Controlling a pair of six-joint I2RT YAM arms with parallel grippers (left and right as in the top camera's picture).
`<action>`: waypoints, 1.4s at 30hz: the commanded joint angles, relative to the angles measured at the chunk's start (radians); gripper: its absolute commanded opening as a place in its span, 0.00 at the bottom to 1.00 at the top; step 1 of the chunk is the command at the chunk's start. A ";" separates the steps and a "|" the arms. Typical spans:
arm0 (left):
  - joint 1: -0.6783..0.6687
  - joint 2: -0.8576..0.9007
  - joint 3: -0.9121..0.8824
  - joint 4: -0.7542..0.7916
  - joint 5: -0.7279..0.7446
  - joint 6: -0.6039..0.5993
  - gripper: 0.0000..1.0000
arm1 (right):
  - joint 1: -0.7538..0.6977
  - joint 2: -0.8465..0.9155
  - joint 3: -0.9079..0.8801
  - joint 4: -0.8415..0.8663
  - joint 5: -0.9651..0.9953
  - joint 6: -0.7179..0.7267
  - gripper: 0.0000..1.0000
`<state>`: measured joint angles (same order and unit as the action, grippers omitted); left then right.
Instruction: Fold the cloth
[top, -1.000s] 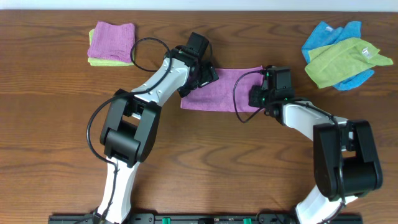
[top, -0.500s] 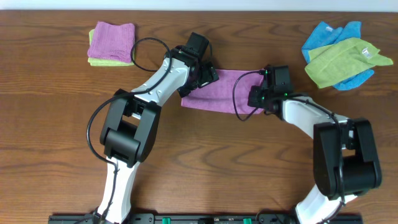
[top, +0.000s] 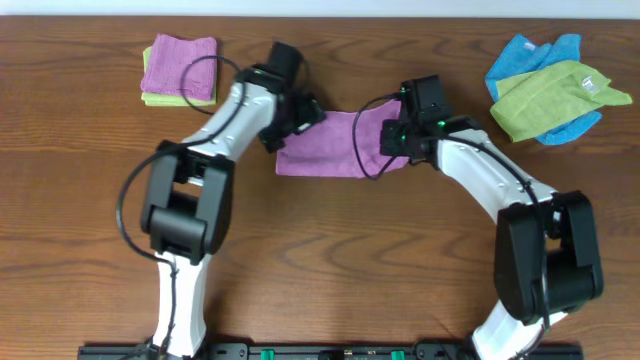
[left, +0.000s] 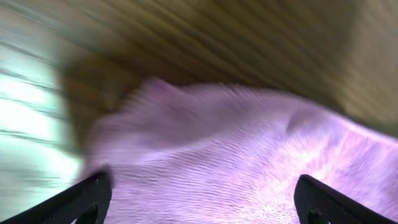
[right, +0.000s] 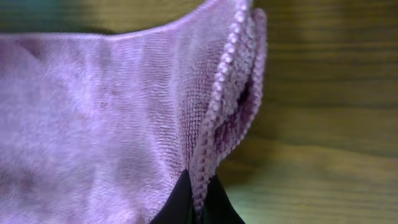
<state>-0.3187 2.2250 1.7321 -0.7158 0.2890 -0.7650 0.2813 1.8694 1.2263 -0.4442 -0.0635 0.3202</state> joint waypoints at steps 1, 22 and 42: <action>0.054 -0.087 -0.001 -0.025 0.001 0.031 0.95 | 0.029 0.004 0.043 -0.024 0.033 -0.014 0.01; 0.170 -0.149 -0.001 -0.133 0.019 0.091 0.95 | 0.159 -0.001 0.128 -0.073 0.087 -0.022 0.01; 0.240 -0.179 -0.001 -0.242 -0.007 0.202 0.95 | 0.271 0.000 0.172 -0.069 0.181 0.043 0.01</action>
<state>-0.0875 2.0792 1.7321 -0.9459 0.2955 -0.5968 0.5316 1.8694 1.3674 -0.5129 0.0666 0.3321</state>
